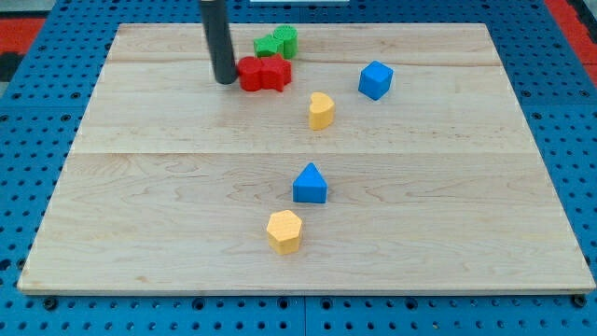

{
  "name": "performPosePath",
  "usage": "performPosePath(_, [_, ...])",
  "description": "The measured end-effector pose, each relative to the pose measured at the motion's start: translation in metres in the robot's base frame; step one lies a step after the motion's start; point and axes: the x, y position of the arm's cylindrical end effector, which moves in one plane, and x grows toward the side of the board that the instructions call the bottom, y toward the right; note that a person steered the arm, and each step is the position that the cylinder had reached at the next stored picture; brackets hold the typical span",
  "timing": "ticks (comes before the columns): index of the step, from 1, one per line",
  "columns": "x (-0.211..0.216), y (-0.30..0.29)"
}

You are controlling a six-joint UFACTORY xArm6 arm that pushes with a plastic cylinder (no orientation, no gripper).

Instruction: Push the red blocks towards right

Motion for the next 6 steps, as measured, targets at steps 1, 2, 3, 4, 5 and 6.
performPosePath(1, [0.0,0.036])
performPosePath(2, [0.003,0.077])
performPosePath(3, [-0.001,0.108])
performPosePath(4, [0.0,0.118])
performPosePath(5, [-0.013,0.147])
performPosePath(6, [-0.031,0.184])
